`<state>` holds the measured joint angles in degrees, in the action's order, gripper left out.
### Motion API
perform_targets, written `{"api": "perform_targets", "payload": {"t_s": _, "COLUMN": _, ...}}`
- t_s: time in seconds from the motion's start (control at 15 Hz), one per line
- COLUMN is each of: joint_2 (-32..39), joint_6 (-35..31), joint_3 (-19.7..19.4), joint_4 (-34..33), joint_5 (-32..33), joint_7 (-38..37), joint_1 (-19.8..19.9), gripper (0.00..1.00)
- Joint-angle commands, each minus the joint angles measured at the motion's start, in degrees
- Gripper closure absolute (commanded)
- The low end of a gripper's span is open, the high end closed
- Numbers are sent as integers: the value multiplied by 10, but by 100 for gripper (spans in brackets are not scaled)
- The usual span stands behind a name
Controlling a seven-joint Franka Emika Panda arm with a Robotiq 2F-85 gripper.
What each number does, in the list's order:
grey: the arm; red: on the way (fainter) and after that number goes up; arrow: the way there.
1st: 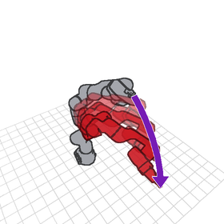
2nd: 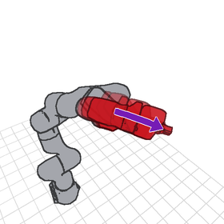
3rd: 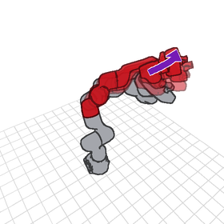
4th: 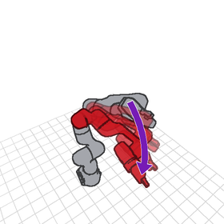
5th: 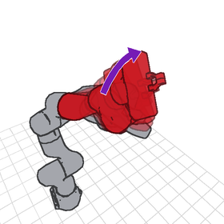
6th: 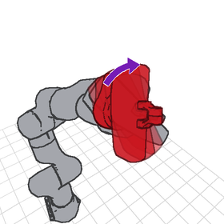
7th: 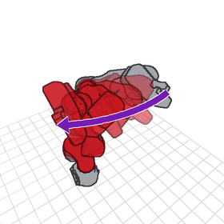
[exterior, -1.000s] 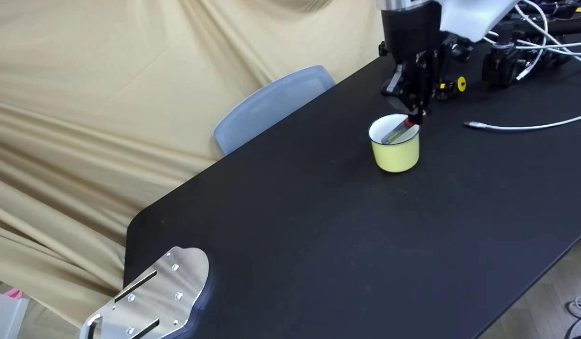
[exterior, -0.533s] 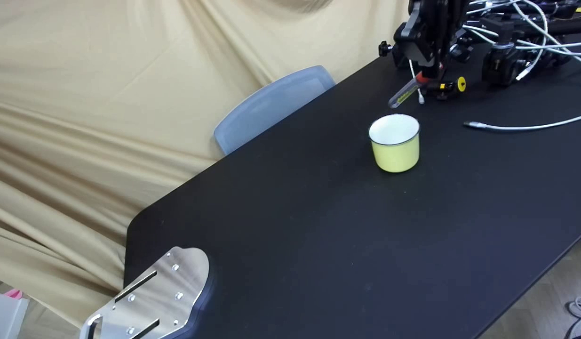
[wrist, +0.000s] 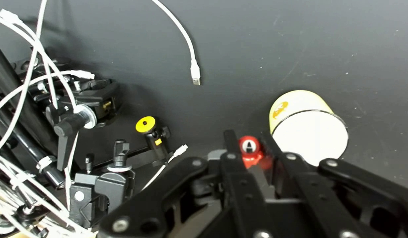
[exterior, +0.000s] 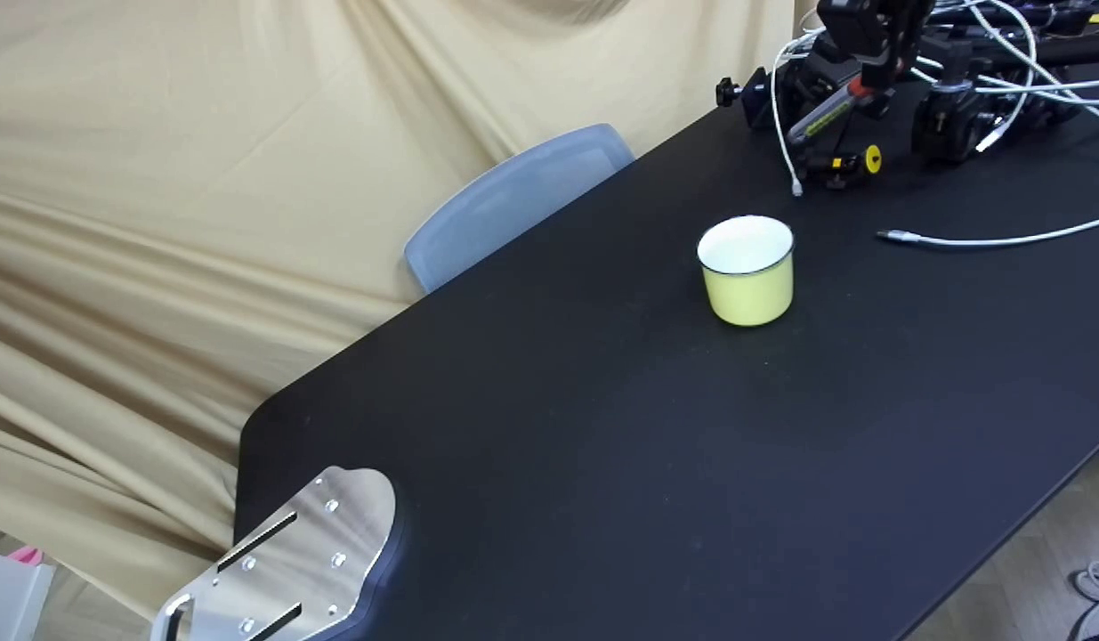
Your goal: Remove the marker from the cup.
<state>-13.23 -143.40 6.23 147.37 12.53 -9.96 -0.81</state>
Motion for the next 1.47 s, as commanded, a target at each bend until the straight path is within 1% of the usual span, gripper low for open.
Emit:
{"api": "perform_targets", "payload": {"t_s": 0.0, "joint_2": 15, "joint_6": -53, "joint_3": -14, "joint_4": 18, "joint_5": 8, "joint_7": -4, "joint_1": 16, "gripper": 95}}
{"api": "perform_targets", "payload": {"t_s": 0.33, "joint_2": 70, "joint_6": -87, "joint_3": -14, "joint_4": 19, "joint_5": 51, "joint_7": -31, "joint_1": 36, "gripper": 95}}
{"api": "perform_targets", "payload": {"t_s": 0.53, "joint_2": 107, "joint_6": -96, "joint_3": -19, "joint_4": 14, "joint_5": 89, "joint_7": -52, "joint_1": 38, "gripper": 95}}
{"api": "perform_targets", "payload": {"t_s": 0.6, "joint_2": 120, "joint_6": -99, "joint_3": -20, "joint_4": 12, "joint_5": 111, "joint_7": -71, "joint_1": 38, "gripper": 95}}
{"api": "perform_targets", "payload": {"t_s": 0.67, "joint_2": 131, "joint_6": -101, "joint_3": -23, "joint_4": 10, "joint_5": 134, "joint_7": -96, "joint_1": 36, "gripper": 95}}
{"api": "perform_targets", "payload": {"t_s": 0.87, "joint_2": 163, "joint_6": -109, "joint_3": -34, "joint_4": -1, "joint_5": 228, "joint_7": -214, "joint_1": 26, "gripper": 95}}
{"api": "perform_targets", "payload": {"t_s": 0.93, "joint_2": 175, "joint_6": -112, "joint_3": -25, "joint_4": -5, "joint_5": 250, "joint_7": -245, "joint_1": 33, "gripper": 95}}
{"api": "perform_targets", "payload": {"t_s": 1.0, "joint_2": 185, "joint_6": -116, "joint_3": -26, "joint_4": -7, "joint_5": 269, "joint_7": -273, "joint_1": 29, "gripper": 95}}
{"api": "perform_targets", "payload": {"t_s": 1.13, "joint_2": 199, "joint_6": -134, "joint_3": -26, "joint_4": -8, "joint_5": 290, "joint_7": -329, "joint_1": 24, "gripper": 95}}
{"api": "perform_targets", "payload": {"t_s": 1.2, "joint_2": 205, "joint_6": -155, "joint_3": -26, "joint_4": -6, "joint_5": 285, "joint_7": -361, "joint_1": 21, "gripper": 95}}
{"api": "perform_targets", "payload": {"t_s": 1.4, "joint_2": 217, "joint_6": -197, "joint_3": -34, "joint_4": -5, "joint_5": 305, "joint_7": -449, "joint_1": 11, "gripper": 95}}
